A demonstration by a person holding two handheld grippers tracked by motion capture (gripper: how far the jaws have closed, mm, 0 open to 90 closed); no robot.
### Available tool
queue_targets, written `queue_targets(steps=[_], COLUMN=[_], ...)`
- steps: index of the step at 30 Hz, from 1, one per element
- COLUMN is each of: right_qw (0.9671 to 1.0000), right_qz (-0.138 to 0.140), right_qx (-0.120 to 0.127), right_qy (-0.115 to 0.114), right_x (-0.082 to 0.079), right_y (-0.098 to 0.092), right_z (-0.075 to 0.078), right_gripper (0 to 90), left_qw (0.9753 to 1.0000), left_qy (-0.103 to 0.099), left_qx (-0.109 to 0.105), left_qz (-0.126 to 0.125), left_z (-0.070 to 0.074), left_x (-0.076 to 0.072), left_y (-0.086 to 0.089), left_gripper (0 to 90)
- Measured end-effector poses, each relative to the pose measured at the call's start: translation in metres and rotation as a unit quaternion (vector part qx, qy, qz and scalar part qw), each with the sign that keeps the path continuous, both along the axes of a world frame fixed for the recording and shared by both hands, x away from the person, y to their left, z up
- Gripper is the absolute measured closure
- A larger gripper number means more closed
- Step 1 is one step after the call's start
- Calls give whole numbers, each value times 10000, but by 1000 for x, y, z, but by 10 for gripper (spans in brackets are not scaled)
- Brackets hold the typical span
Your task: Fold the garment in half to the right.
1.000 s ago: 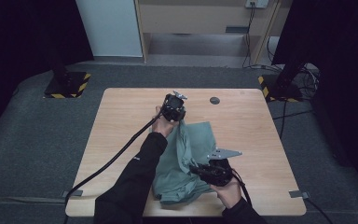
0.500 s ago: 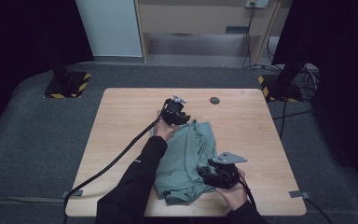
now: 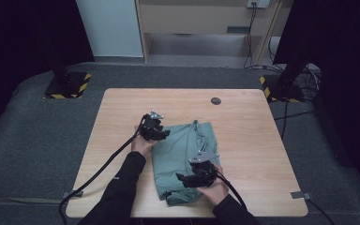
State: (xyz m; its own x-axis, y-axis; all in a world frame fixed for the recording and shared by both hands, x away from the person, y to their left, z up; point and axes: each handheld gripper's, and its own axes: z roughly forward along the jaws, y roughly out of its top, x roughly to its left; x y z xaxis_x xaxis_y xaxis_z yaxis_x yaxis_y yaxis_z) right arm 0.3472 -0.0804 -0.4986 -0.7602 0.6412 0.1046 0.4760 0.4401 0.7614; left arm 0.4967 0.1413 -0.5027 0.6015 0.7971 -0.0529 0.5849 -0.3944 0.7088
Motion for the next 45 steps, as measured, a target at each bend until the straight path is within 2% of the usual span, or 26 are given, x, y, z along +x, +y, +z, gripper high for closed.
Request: queue_targets(steps=[3,5,7,9,11,13,15,19,21,23,24,25,27,28,29,30,32,34,35,38,41,45], right_qw=[9993,9986,9981,9972,9968,9967,9967,9957,9957,9958,9958,9960,9955,9952,9952,9947,9933,9924,9921,9915,9897,9872], right_qz=[42,22,19,-7,-77,-137,-266,-434,-465,-473,-473,-509,-608,-657,-657,-724,-891,-974,-1005,-1000,-997,-1057], right_qx=[-377,-524,-617,-717,-721,-719,-670,-678,-675,-671,-671,-540,-425,-401,-401,-373,-370,-445,-491,-605,-851,-1025], right_qy=[42,14,40,-217,-333,-358,-372,-466,-424,-406,-406,-505,-596,-609,-609,-621,-635,-608,-571,-567,-579,-612], right_x=[1,0,-2,-9,-14,-16,-17,-21,-20,-20,-20,-22,-22,-21,-21,-19,-14,-11,-9,-7,-6,-6], right_y=[9,10,11,12,14,15,20,31,32,31,31,26,19,17,17,13,7,4,4,6,11,9], right_z=[-13,-18,-25,-30,-32,-32,-34,-34,-34,-32,-32,-26,-18,-16,-16,-13,-11,-12,-14,-18,-24,-28], right_gripper=[256,253,246,245,245,244,241,241,229,216,216,215,204,195,195,188,171,159,152,143,134,125], left_qw=[9999,9996,9996,9997,9998,9993,9989,9990,9991,9987,9986,9987,9992,9993,9993,9991,9984,9981,9980,9978,9976,9977], left_qy=[60,59,-71,-126,-135,-145,-166,-163,-148,-150,-59,20,-32,-35,-35,12,46,72,88,115,80,-32], left_qx=[140,262,254,188,140,339,443,414,392,440,441,376,190,70,70,-65,-176,-79,98,218,239,272], left_qz=[16,58,74,95,109,67,52,83,117,189,297,330,339,363,363,414,541,605,625,617,640,626], left_z=[-10,-17,-19,-21,-22,-20,-19,-20,-20,-19,-18,-17,-10,-7,-7,-4,-4,-7,-11,-18,-23,-24], left_x=[1,2,3,4,7,10,14,22,22,22,21,20,10,6,6,-1,-10,-17,-21,-22,-22,-22], left_y=[1,-1,-3,-3,-3,-9,-14,-19,-18,-18,-17,-16,-13,-11,-11,-7,-2,1,2,1,0,-1], left_gripper=[541,532,530,531,535,538,530,513,499,419,419,388,385,370,355,355,322,308,306,295,280,271])
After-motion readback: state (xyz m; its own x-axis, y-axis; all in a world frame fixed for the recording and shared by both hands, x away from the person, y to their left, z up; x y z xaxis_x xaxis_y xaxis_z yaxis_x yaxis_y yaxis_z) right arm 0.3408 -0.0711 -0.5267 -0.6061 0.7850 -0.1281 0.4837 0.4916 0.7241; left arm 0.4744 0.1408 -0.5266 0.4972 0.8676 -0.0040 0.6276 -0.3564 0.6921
